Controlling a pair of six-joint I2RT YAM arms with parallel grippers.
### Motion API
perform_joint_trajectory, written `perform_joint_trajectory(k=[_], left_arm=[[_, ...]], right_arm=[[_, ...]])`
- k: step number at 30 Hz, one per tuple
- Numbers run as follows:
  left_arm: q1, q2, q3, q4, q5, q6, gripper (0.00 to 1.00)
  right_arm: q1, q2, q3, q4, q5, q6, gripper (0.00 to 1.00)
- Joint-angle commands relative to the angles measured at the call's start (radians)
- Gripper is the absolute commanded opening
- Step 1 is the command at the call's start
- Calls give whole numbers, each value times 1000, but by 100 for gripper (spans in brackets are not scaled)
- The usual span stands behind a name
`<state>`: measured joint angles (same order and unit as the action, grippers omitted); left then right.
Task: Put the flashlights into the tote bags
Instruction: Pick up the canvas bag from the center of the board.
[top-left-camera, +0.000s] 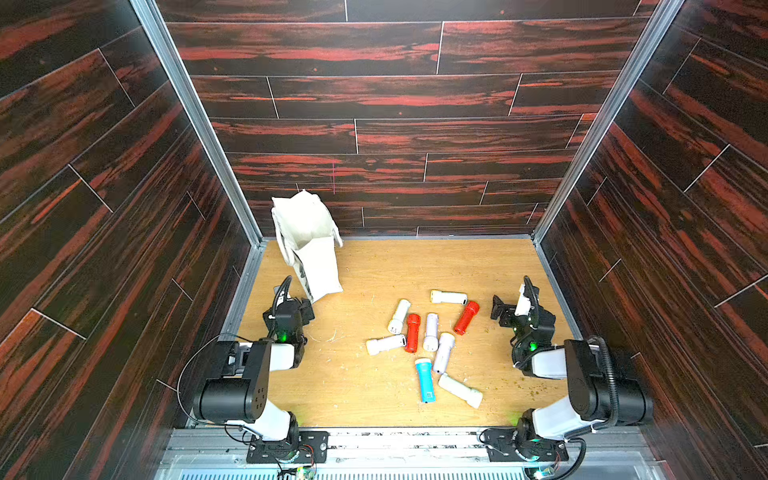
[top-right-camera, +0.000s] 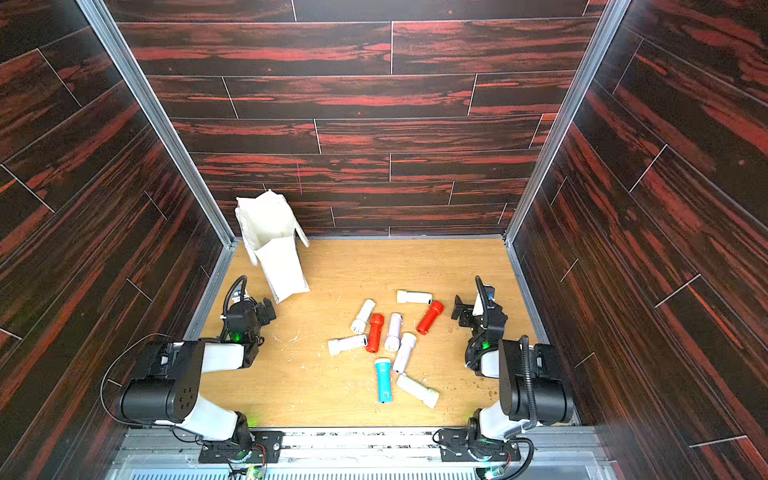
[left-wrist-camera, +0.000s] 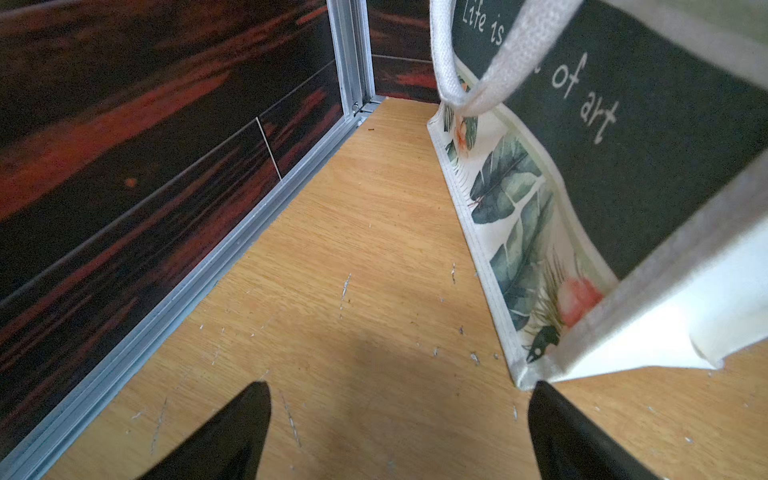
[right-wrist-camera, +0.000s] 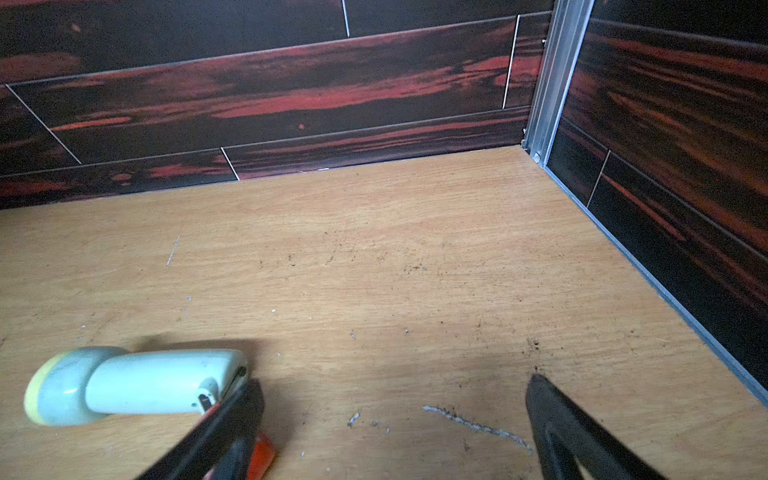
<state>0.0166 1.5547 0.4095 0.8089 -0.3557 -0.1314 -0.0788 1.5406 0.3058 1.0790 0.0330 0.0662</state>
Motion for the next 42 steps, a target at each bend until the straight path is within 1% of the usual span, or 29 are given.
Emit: perform_joint_trajectory(k=[1,27,30,32,33,36,38,40,42], left_arm=[[-3,-23,5,14,-9,-2,99],[-3,-24,5,15,-7,-1,99],[-3,-28,-5,34,5,10,99],[-6,-63,-23,68,19,36,99],[-11,-101,-19,28,-4,34,99],[-16,-264,43,-284,-66,-45,99],[-19,-356,46,-354,-77,-87,99],[-26,-432,51,-423,-76,-104,99],[-27,-497,67,-501,-90,-134,99]], right_arm=[[-2,13,12,26,-10,-12,99],[-3,14,13,22,-13,-11,99],[-4,11,9,29,-11,-12,99],[-3,-17,3,25,-32,-20,99],[-3,-47,4,-2,-40,-21,99],[-1,-163,18,-137,-42,-21,99],[-1,-245,18,-194,-36,-7,99],[-1,-307,19,-212,-31,42,99],[-2,-354,44,-257,-87,82,99]])
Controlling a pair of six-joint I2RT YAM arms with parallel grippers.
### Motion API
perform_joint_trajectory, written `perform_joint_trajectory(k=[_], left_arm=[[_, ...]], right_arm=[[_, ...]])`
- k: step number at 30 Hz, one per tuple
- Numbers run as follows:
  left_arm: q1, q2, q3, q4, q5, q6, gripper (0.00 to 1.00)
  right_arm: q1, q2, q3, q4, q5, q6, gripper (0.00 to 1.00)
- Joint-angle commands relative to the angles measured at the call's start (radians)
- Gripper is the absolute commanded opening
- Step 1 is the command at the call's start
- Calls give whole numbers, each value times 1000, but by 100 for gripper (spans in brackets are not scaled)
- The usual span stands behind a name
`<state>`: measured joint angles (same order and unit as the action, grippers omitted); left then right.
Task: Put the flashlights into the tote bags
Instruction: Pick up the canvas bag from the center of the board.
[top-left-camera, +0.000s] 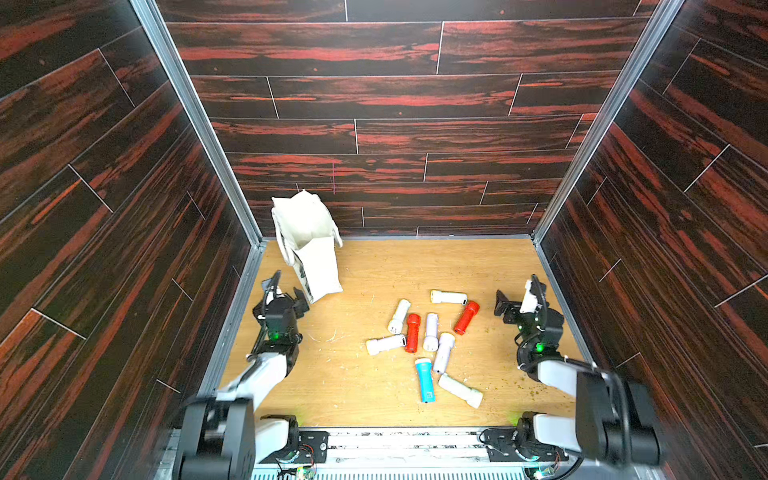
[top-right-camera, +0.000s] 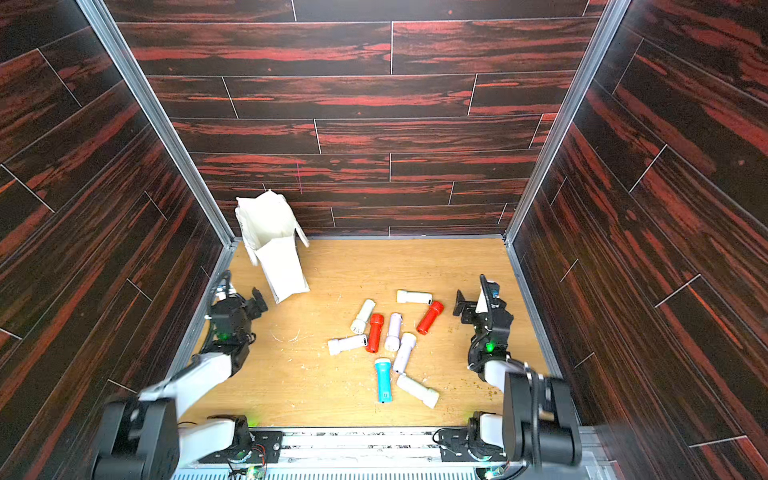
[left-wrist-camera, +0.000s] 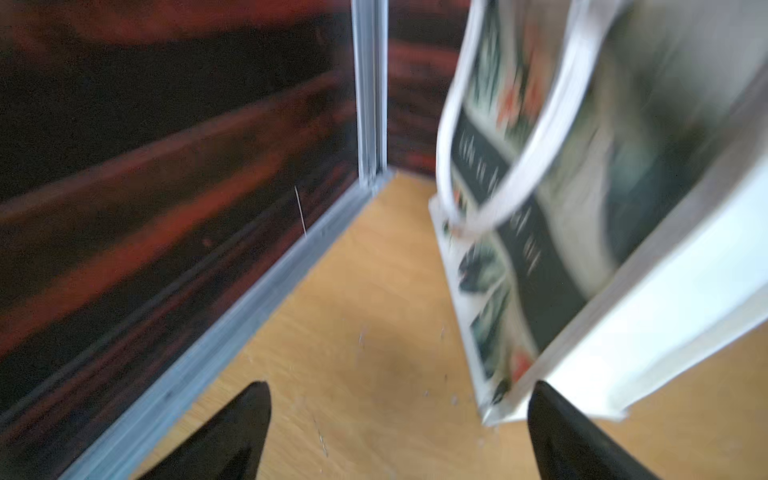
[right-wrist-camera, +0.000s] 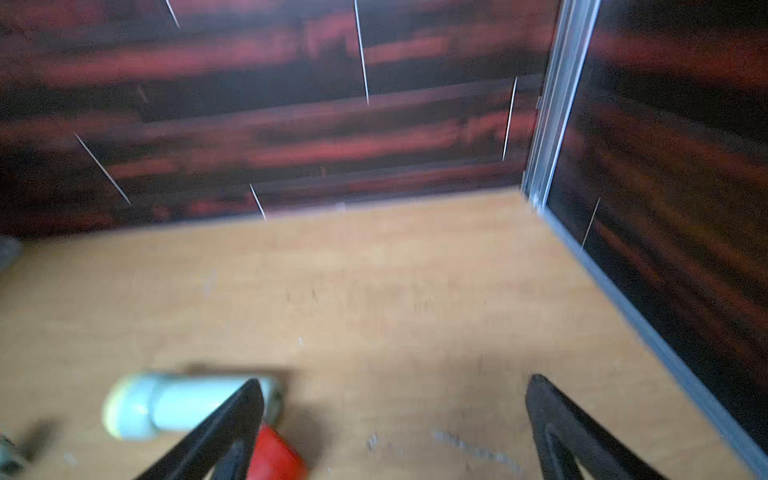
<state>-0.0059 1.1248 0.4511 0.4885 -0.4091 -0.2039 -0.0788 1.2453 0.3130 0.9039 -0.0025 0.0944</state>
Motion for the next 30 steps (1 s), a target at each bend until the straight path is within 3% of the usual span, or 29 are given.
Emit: perform_joint_trajectory(k=[1,4,7,11,13,16,19,24,26,30], left_arm=[[-5,-98,38,-223,-54,-93,99],[-5,-171,90,-393,-148,-221,99],[-5,-192,203,-677,-272,-426,99],[-6,-205,290,-804,-242,-510,99],[-5,-221,335,-872,-229,-554,99],[-5,-218,425,-959,-215,-560,99],[-5,-176,560,-1088,-184,-548,99],[0,-75,783,-1216,-117,-503,99],[9,-21,888,-1292,-95,-495,99],[55,118,1096,-1426,21,-477,99]], right_arm=[[-2,-80,56,-123,-102,67,99],[-3,-138,81,-145,-185,154,99],[-3,-199,115,-234,-165,298,99],[-3,-233,245,-583,6,542,99],[-3,-224,325,-749,38,597,99],[-5,-261,332,-755,-13,608,99],[-6,-276,374,-846,9,709,99],[-8,-214,500,-898,-190,667,98],[34,-190,575,-971,-177,627,98],[216,-126,766,-1168,-14,499,97]])
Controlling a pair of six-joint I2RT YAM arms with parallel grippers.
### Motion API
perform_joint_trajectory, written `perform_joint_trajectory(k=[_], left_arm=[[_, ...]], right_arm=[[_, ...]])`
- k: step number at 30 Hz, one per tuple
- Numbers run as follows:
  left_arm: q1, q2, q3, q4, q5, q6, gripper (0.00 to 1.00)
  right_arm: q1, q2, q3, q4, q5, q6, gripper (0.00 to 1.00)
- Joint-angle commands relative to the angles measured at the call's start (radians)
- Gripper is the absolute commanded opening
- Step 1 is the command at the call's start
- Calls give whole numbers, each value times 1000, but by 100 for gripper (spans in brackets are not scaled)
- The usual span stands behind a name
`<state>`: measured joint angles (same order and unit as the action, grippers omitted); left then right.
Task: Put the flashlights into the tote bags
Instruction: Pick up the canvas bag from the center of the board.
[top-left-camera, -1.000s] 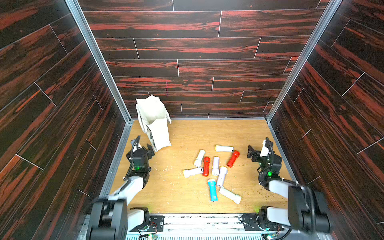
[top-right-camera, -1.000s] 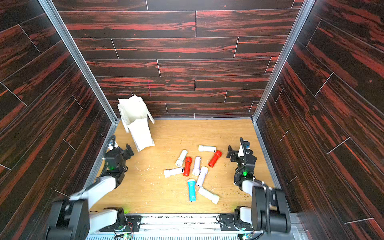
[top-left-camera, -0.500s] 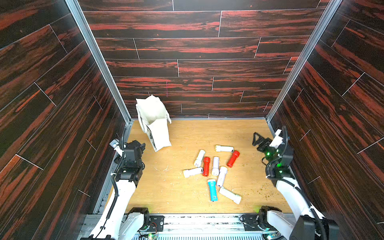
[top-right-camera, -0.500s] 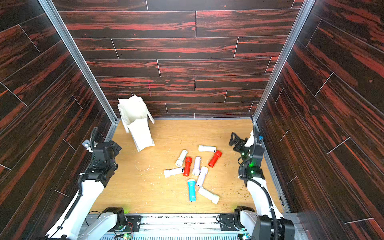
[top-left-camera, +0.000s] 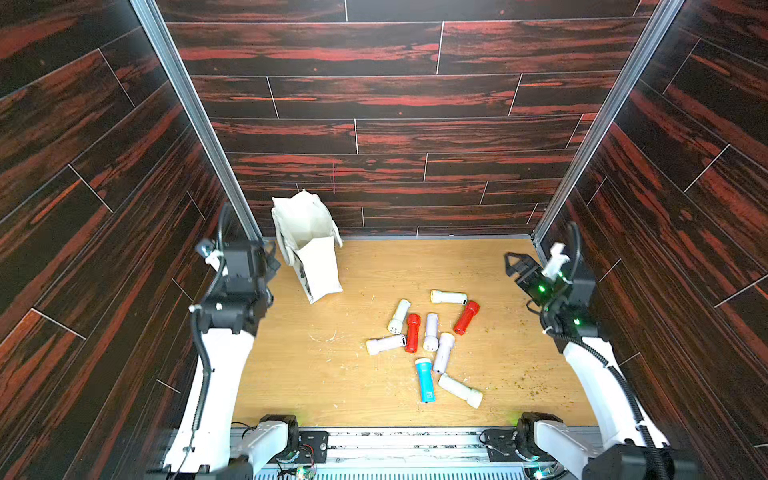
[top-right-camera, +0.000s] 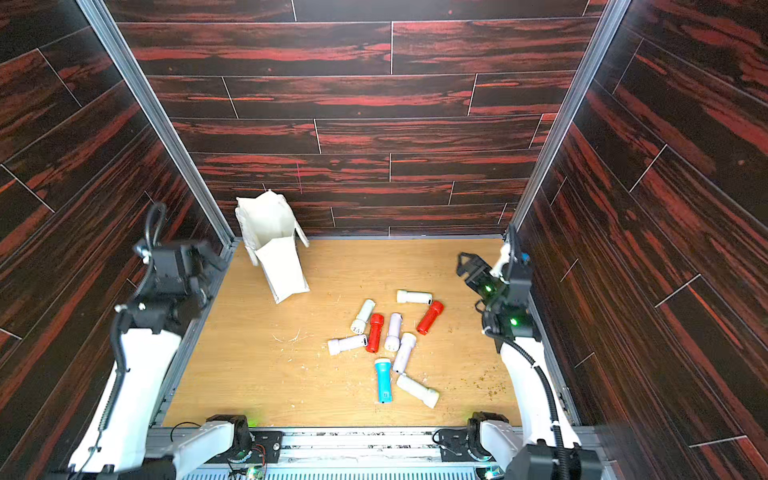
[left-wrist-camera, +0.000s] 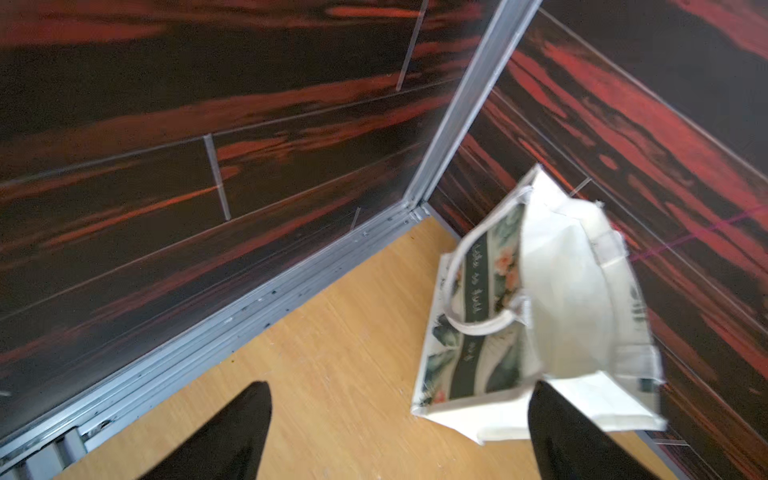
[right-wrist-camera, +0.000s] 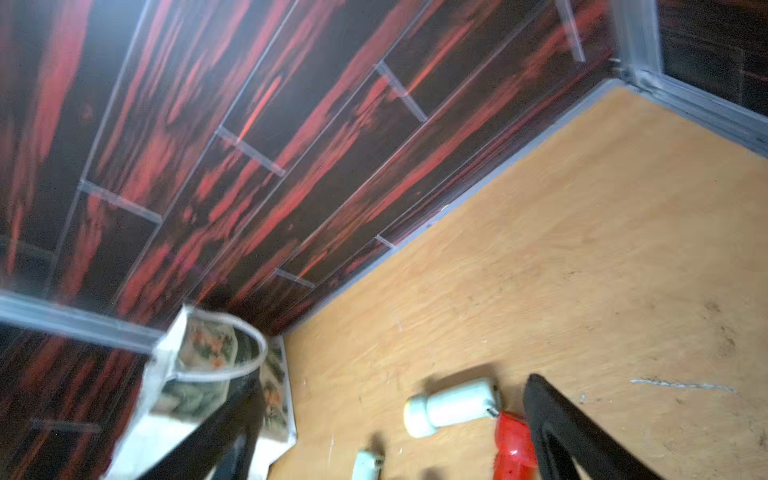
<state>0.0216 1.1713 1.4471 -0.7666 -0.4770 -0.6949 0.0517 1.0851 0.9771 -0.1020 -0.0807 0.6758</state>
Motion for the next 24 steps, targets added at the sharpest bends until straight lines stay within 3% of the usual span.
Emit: perform_joint_trajectory(k=[1,6,10,21,24], left_arm=[[36,103,139,-187,122,24,99],[83,297,352,-281,265,39,99],[101,449,526,-365,299,58,99],[142,787,888,-503,281,108,99],[161,839,932,-487,345,110,99]], right_arm=[[130,53,142,-194,80,-109,98],[319,138,300,-306,147,-223,97],[449,165,358,-343,211,-270,97],[502,102,344,-358,199,-259,97],[501,88,335,-374,215,-260,97]])
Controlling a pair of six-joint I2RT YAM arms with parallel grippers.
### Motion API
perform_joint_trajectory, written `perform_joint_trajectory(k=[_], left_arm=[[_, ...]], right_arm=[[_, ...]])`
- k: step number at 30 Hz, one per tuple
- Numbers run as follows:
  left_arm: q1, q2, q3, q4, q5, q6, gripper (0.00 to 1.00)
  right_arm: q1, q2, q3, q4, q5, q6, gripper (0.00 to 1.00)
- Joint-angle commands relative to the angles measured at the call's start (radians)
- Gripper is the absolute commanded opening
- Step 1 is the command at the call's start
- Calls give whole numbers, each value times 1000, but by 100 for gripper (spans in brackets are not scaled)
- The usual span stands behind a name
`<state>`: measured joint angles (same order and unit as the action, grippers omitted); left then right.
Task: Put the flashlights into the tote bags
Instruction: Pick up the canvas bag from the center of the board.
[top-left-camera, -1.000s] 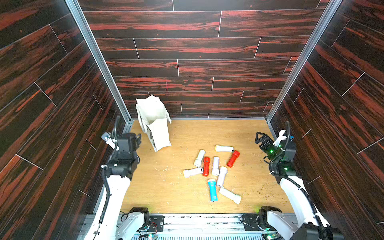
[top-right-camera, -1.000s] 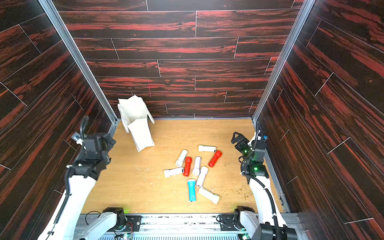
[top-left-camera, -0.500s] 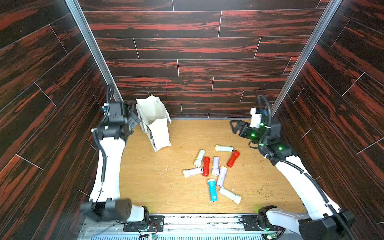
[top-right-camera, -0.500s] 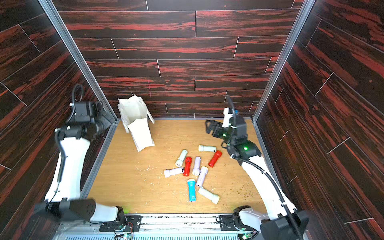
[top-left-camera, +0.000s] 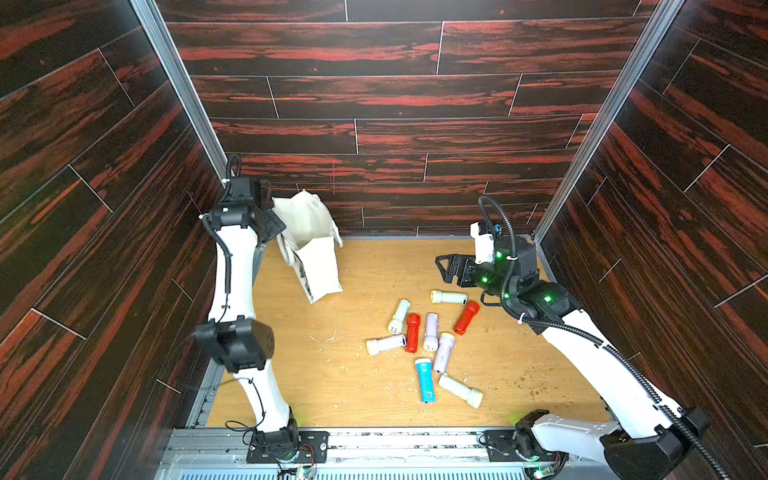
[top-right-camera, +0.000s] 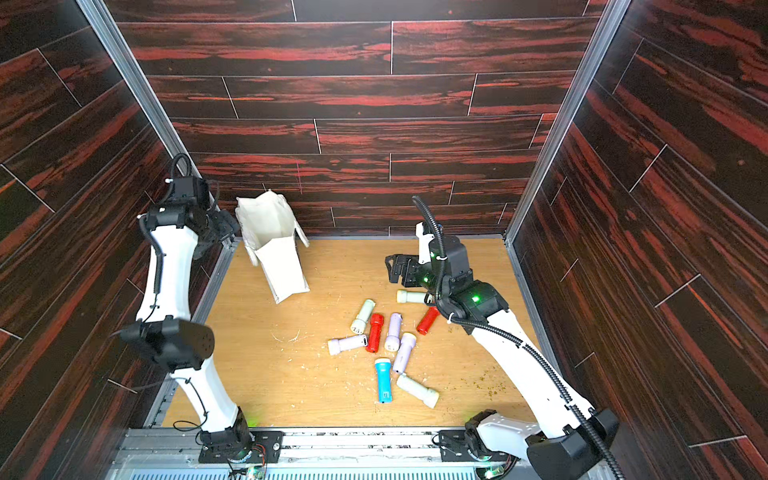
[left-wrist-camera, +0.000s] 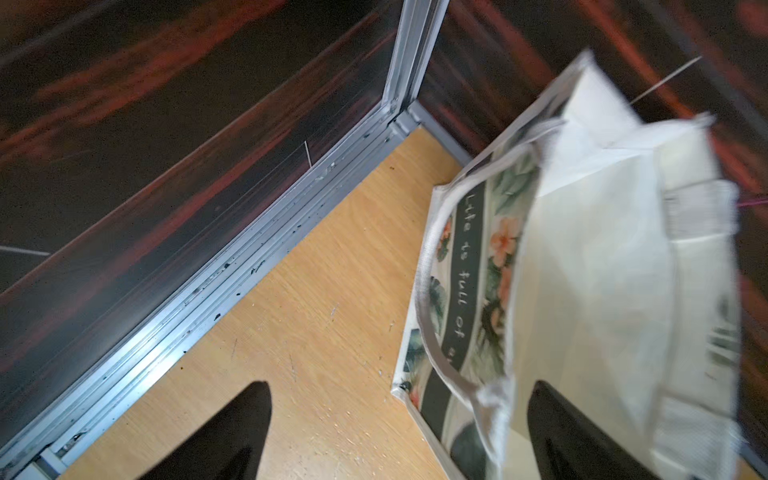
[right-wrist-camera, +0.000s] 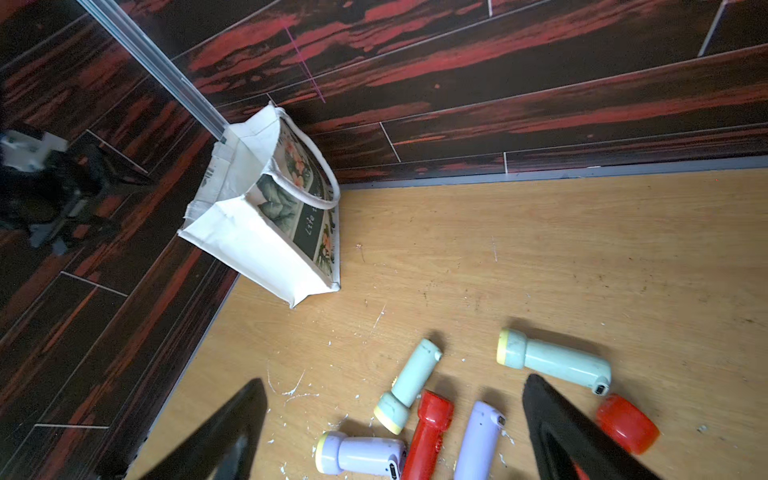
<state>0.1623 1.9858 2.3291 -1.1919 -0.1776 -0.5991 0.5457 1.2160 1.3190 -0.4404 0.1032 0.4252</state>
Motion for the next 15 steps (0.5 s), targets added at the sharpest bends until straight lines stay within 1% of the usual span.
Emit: perform_joint_trajectory(k=[1,5,6,11,15], left_arm=[[27,37,63,-54,80,11,99],[47,66,71,29,245,0,99],[48,69,71,42,266,-2,99],[55,93,85,56,286,-5,98],[57,135,102,57,291,-5,90]], right_arm=[[8,-44,-10,-39,34,-12,97],[8,-35,-11,-52,32,-14,96],[8,-35,-13,-52,30,-11,97],[7,-28,-24,-49,13,-2,96],[8,-18,-6,-52,8,-15,96]])
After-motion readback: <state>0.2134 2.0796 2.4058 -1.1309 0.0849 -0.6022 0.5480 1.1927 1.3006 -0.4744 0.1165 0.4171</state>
